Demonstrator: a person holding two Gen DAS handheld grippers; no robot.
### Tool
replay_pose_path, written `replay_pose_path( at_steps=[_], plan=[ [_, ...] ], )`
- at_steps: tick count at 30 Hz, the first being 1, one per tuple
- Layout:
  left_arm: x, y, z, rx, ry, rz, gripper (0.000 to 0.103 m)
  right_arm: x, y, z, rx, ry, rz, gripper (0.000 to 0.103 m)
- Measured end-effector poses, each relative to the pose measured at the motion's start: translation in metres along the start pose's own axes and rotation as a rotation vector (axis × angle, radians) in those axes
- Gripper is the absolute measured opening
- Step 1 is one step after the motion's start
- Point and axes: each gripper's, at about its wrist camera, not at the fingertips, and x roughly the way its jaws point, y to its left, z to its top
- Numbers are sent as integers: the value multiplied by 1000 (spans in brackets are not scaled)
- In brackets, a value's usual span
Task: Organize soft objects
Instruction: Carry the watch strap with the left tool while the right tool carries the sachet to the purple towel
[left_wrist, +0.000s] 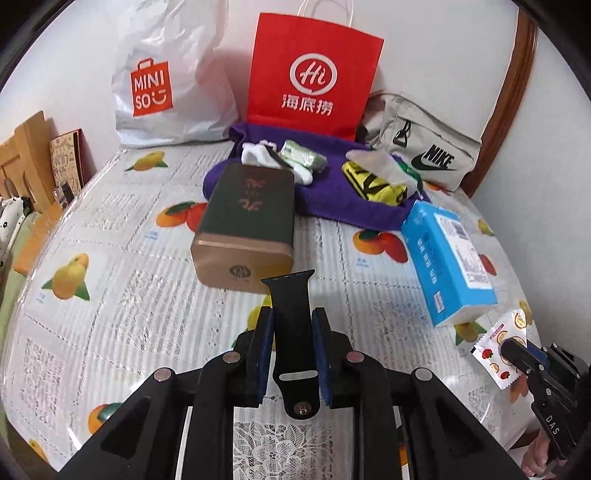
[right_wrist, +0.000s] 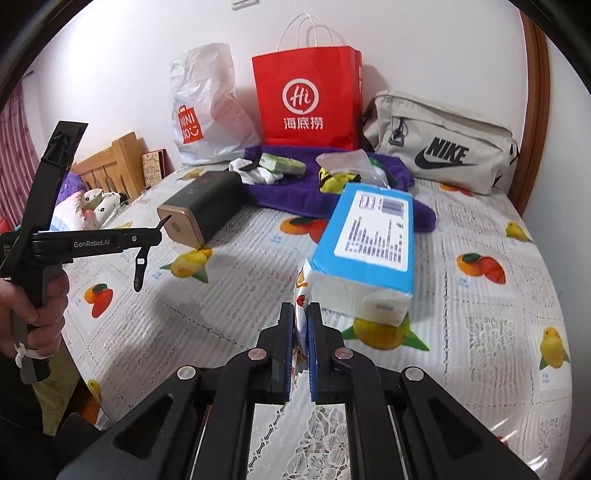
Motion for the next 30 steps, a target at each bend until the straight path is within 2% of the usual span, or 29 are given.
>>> replay_pose_path(
  at_steps=[17,30],
  plan=[
    [-11,-2,43,-5,-61,-7,20,8,-8,55,-18,-36,1,7],
    [-5,-4,76,-2,-85,-15,20,25,-13,93,-24,-44,1,7]
  ],
)
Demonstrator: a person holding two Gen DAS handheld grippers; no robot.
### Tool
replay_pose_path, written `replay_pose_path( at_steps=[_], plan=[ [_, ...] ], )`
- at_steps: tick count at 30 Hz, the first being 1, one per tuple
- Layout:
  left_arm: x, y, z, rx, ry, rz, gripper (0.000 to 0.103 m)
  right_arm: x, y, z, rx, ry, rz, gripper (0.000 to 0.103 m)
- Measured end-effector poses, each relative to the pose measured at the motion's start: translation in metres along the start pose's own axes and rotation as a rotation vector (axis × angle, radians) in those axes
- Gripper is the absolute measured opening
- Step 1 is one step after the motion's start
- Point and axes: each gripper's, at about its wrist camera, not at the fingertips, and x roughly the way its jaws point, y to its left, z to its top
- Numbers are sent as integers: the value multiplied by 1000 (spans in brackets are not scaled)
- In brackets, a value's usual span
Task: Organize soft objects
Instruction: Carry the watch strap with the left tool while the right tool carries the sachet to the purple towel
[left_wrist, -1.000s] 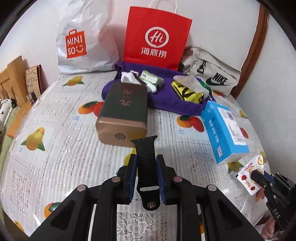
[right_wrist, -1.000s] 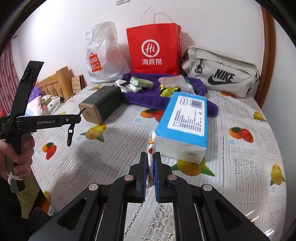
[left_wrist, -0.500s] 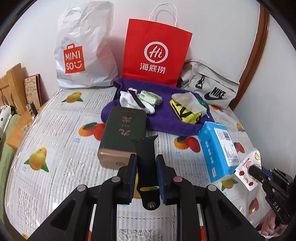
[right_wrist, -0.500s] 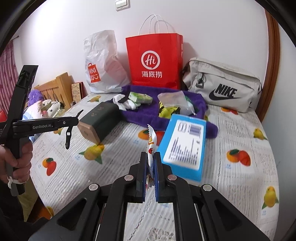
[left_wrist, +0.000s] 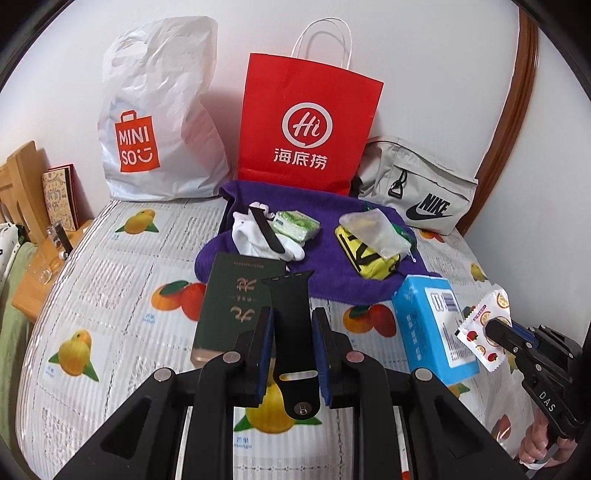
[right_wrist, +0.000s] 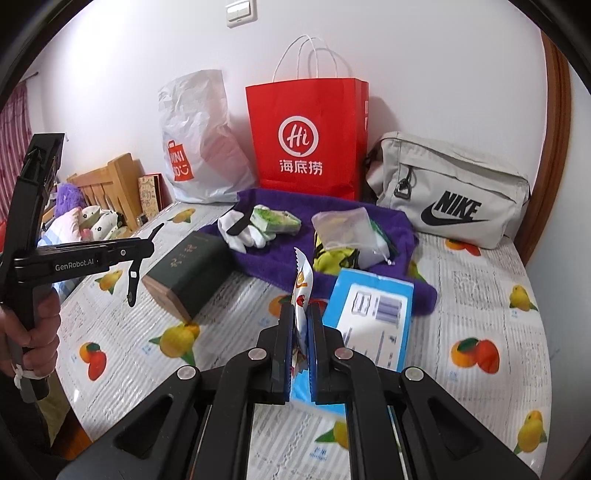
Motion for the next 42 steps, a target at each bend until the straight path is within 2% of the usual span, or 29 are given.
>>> replay_pose_path(
  at_steps=[26,42],
  plan=[
    [50,11,64,6,-3,-15,20,58,-34,67,66,-19,-32,7],
    [84,30,83,-24,2,-10,20,113,-56,98,105,30,13,7]
  ],
)
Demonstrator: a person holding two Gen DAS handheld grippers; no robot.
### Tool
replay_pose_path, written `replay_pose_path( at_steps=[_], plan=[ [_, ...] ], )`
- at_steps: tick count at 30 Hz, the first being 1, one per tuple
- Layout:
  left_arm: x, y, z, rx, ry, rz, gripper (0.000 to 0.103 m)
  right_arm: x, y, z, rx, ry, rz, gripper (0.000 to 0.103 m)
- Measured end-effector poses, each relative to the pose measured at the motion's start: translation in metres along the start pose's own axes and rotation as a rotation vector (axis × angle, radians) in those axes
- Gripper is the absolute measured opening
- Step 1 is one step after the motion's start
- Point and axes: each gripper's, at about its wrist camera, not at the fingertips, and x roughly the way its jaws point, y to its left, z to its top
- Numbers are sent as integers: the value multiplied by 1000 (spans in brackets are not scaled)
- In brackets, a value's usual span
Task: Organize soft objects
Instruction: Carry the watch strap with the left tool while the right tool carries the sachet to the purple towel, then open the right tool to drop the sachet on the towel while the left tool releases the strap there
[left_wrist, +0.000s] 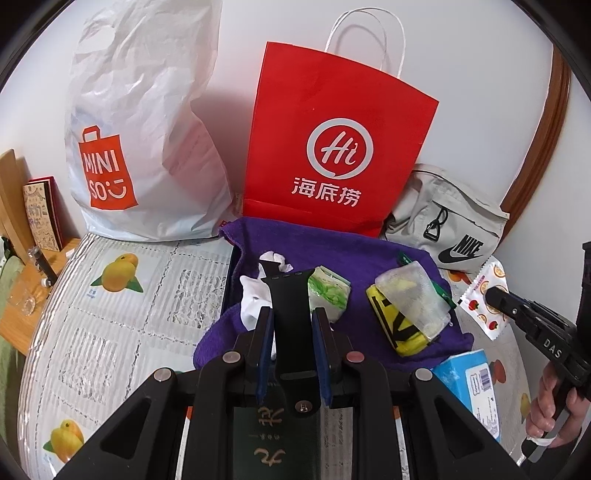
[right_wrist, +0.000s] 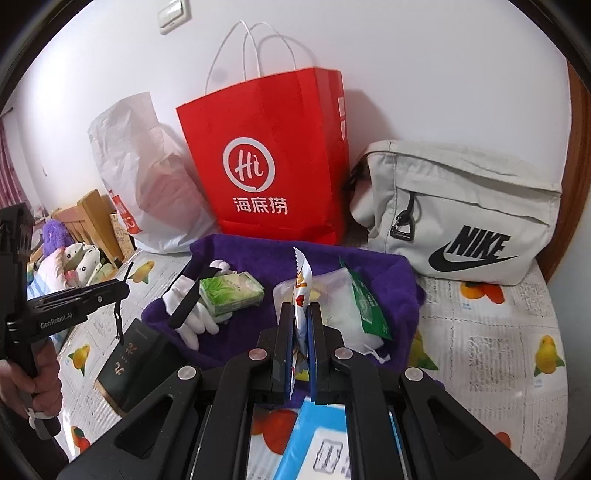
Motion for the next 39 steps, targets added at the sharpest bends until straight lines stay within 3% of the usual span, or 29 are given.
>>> replay_pose_path(
  at_steps=[9,19,23,28,32,34,39],
  plan=[
    [21,5,7,-1,18,-8,20,51,4,5,3,108,60,7],
    [39,6,12,11,38,-21,20,85,6,4,-30,177,12,13],
    [48,7,13,7,56,-28,20,82,0,3,-33,165,-24,17],
    [55,6,16,6,65,-28,20,73,-7,5,-30,128,-44,46],
    [63,5,20,8,75,-33,20,72,-12,6,-23,122,-51,46],
    [68,6,21,-5,90,-47,10,71,-12,6,-24,122,-56,46],
    [82,8,23,-15,117,-58,10,60,-14,3,-23,100,-62,46]
  ],
)
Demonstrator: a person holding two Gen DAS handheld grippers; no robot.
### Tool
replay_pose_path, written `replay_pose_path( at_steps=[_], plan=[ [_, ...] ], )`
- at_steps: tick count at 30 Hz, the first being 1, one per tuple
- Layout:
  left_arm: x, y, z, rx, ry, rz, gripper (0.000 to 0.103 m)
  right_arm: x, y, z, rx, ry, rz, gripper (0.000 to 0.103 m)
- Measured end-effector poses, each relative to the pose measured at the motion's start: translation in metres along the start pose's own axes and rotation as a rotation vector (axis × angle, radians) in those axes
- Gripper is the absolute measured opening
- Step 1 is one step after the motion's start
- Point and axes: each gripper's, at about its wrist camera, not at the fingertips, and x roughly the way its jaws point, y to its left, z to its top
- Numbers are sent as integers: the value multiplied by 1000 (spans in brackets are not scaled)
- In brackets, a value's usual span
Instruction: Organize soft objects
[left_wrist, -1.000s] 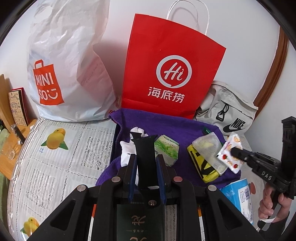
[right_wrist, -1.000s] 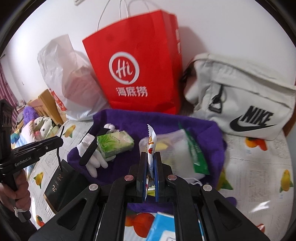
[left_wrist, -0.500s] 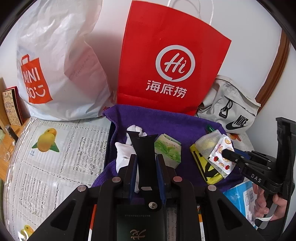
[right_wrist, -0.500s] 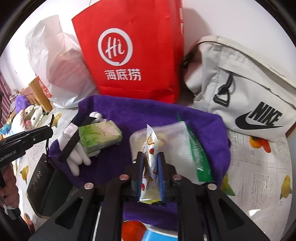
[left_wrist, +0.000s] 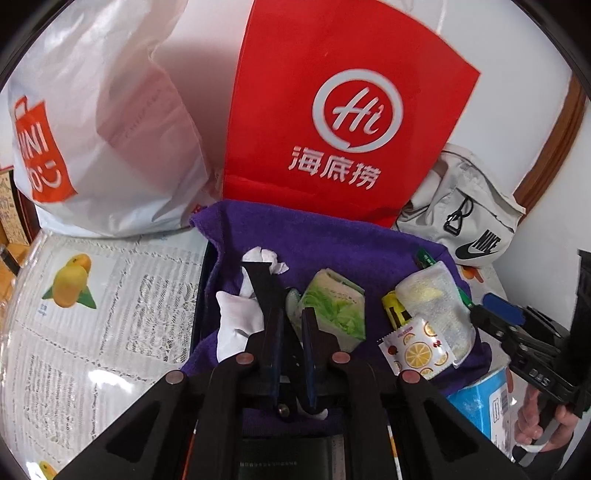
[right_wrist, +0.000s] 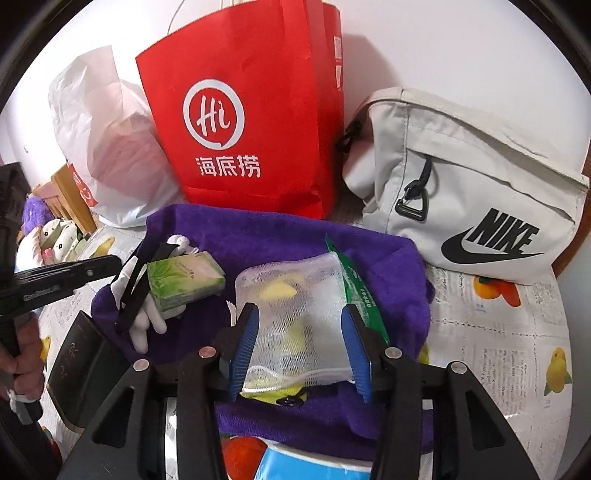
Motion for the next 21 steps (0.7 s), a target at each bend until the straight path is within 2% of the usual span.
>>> replay_pose_path(
  at_steps=[7,15,20,21],
  plan=[
    [9,4,0,-11,19,4,10,-16,2,-6,-11,-20,-7,46],
    [-1,7,-2,-35,29,-3,10,-29,5,-13,-14,-27,-14,49],
    [-16,6,-7,-34,31,-5,13,-46,11,-21,-10,-44,-26,62],
    [-19,4,-8,-30,31,-3,18,-50,12,-22,-8,-49,-30,67]
  ],
)
